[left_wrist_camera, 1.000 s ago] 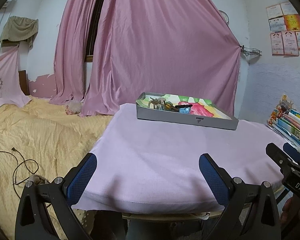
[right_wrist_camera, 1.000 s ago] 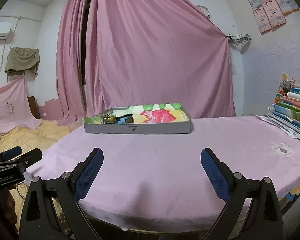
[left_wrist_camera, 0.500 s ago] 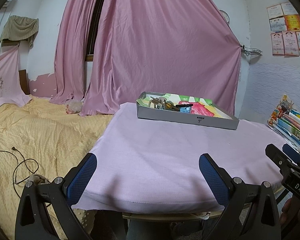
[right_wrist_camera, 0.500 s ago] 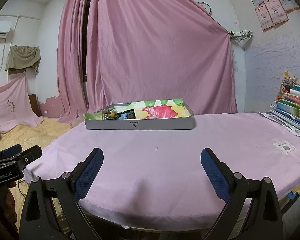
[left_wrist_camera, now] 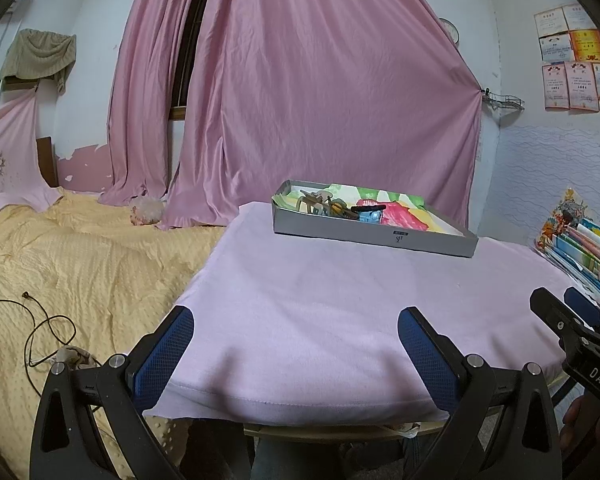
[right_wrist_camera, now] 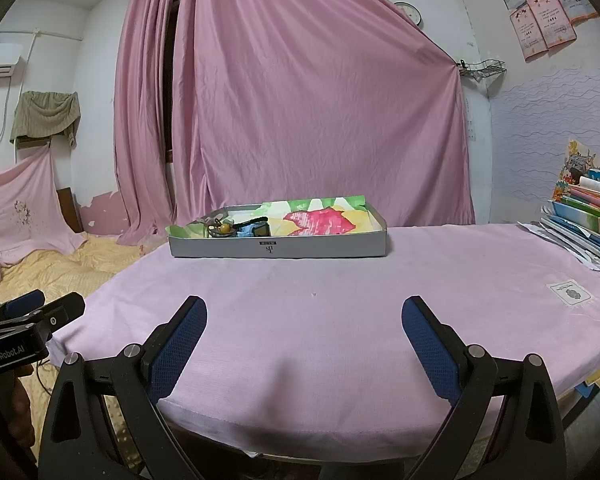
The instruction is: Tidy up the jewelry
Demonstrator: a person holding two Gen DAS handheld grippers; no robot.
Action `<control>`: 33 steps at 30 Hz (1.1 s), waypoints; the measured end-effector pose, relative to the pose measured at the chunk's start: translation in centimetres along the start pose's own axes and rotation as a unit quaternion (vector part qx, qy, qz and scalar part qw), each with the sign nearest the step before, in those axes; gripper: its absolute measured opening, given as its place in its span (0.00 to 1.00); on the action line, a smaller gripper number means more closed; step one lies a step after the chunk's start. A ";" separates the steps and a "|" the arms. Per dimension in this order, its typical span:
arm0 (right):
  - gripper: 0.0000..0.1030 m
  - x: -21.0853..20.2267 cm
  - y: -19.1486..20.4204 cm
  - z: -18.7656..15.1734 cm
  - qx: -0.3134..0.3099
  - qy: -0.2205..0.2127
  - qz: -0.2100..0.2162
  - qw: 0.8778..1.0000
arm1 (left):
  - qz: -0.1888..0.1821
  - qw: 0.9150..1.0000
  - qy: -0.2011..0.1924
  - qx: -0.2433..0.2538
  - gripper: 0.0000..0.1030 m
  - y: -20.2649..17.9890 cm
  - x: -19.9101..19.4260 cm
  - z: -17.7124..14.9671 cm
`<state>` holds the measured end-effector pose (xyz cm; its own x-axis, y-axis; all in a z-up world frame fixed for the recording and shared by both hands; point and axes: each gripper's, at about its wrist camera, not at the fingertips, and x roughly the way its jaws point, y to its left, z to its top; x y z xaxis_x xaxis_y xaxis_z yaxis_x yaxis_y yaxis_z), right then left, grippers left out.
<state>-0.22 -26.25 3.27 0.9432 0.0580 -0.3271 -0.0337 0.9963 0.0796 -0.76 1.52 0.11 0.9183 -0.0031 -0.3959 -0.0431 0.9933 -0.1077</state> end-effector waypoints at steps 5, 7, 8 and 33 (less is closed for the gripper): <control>0.93 0.0 0.1 -0.1 -0.001 -0.001 0.002 1.000 | 0.000 1.000 0.000 0.000 0.99 0.0 0.1 -0.1; 0.93 0.1 0.2 -0.1 -0.002 0.000 0.002 1.000 | 0.000 1.000 0.001 0.000 0.99 0.0 0.0 -0.1; 0.93 0.1 0.2 -0.2 -0.001 0.000 0.002 1.000 | 0.000 1.000 0.001 0.001 0.99 0.0 0.0 -0.1; 0.93 0.2 0.2 -0.3 0.000 0.002 0.003 1.000 | 0.001 1.000 0.002 -0.001 0.99 0.1 0.0 -0.5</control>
<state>-0.09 -25.98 2.96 0.9419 0.0637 -0.3298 -0.0390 0.9960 0.0808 -0.97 1.54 -0.38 0.9168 -0.0009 -0.3994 -0.0461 0.9931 -0.1080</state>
